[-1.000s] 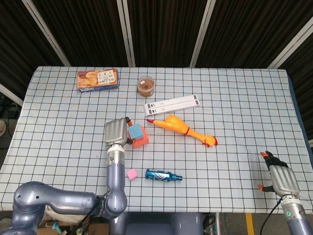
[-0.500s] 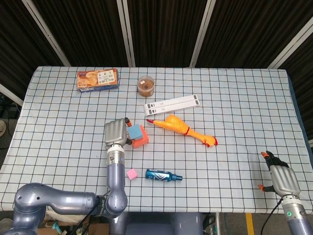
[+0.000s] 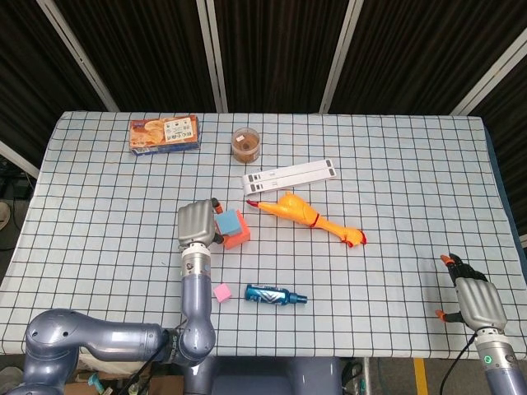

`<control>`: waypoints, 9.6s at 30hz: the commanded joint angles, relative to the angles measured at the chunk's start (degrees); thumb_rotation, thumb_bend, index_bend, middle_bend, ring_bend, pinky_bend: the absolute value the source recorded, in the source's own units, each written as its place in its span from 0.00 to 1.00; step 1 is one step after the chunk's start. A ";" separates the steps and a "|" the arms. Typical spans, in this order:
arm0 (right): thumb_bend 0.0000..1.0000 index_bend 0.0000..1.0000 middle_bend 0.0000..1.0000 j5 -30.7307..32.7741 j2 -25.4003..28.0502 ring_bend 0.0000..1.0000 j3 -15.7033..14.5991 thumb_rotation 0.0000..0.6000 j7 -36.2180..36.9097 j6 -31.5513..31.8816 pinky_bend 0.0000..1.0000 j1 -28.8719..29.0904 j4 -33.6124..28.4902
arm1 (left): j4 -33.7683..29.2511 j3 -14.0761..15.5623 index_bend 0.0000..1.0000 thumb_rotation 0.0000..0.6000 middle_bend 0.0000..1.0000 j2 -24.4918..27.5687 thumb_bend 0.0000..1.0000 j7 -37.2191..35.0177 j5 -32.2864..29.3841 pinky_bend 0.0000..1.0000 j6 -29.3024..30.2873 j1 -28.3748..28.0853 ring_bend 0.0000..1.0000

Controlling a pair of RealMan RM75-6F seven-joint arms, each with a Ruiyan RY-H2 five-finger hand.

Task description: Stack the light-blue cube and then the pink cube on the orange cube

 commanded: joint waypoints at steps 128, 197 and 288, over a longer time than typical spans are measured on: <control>0.10 0.12 0.08 0.80 0.67 0.16 -0.07 1.00 0.05 -0.82 0.22 0.02 -0.24 | -0.76 -0.64 0.39 1.00 0.94 2.36 0.01 3.07 -1.88 1.00 -5.38 1.15 0.88; 0.10 0.12 0.08 0.62 1.10 0.16 -0.14 1.00 0.40 -0.77 0.22 -0.09 -0.63 | -3.66 0.57 0.43 1.00 0.96 4.15 0.02 5.34 -4.78 1.00 -1.89 0.91 0.89; 0.10 0.12 0.08 1.66 1.64 0.16 -0.08 1.00 -1.30 0.30 0.22 -0.46 -2.46 | -18.67 34.95 0.37 1.00 0.92 31.39 0.02 -3.14 29.19 0.99 -42.64 -0.10 0.82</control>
